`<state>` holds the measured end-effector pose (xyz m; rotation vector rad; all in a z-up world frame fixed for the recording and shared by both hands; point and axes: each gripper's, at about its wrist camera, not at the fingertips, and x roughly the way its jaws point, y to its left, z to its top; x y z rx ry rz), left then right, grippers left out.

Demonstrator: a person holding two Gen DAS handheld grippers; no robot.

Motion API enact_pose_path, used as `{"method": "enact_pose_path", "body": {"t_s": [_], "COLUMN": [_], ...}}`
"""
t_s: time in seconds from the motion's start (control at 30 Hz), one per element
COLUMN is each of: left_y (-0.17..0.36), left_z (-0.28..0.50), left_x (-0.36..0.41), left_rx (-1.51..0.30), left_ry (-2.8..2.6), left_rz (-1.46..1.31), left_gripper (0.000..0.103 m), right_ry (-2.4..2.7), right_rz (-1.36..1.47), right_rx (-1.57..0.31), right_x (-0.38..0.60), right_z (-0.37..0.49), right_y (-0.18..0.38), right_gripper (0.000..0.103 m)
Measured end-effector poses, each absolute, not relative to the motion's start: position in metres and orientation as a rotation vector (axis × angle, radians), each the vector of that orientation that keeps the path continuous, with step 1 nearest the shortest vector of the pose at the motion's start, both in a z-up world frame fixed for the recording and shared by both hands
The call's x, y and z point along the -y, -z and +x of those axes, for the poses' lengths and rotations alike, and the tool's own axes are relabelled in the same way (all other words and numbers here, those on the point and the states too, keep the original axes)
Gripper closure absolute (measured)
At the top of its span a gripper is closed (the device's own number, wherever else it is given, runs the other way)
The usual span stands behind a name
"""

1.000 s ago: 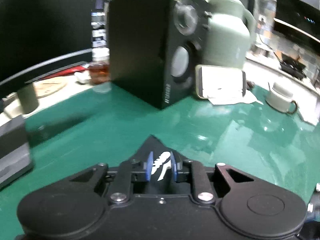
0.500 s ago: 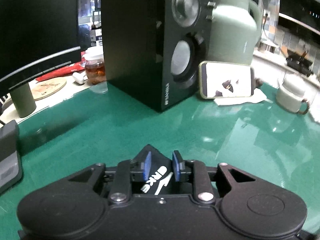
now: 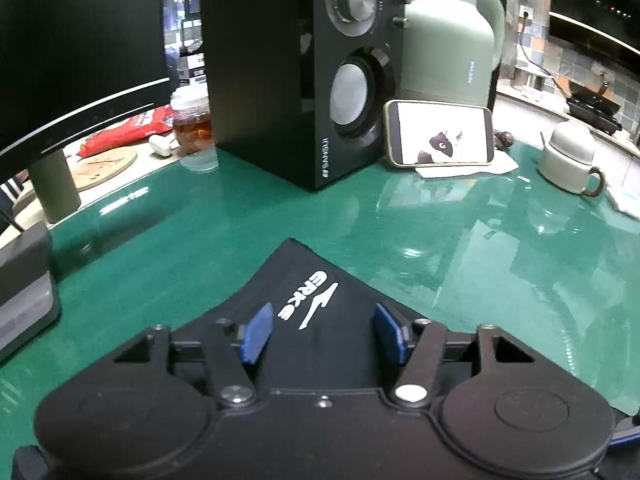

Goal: Fold clothes

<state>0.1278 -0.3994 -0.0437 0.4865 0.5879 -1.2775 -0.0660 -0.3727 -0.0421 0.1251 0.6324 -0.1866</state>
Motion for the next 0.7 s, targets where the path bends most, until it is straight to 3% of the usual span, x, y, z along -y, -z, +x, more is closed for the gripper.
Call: {"method": "enact_pose_path", "body": {"t_s": [0.43, 0.7], "left_y": [0.0436, 0.0443], "left_z": [0.1269, 0.1277], "left_x": [0.3968, 0.3962], "left_rx": [-0.582, -0.582], "left_ry": [1.265, 1.255], "left_rz": [0.480, 0.478], "left_gripper": [0.037, 0.033], "right_ry": [0.157, 0.151], "right_rz": [0.112, 0.109], "right_rx": [-0.639, -0.642], "right_x": [0.3685, 0.3664], "right_z": [-0.0630, -0.0624], "right_y": [0.0437, 0.0432], "right_gripper": [0.038, 0.035]}}
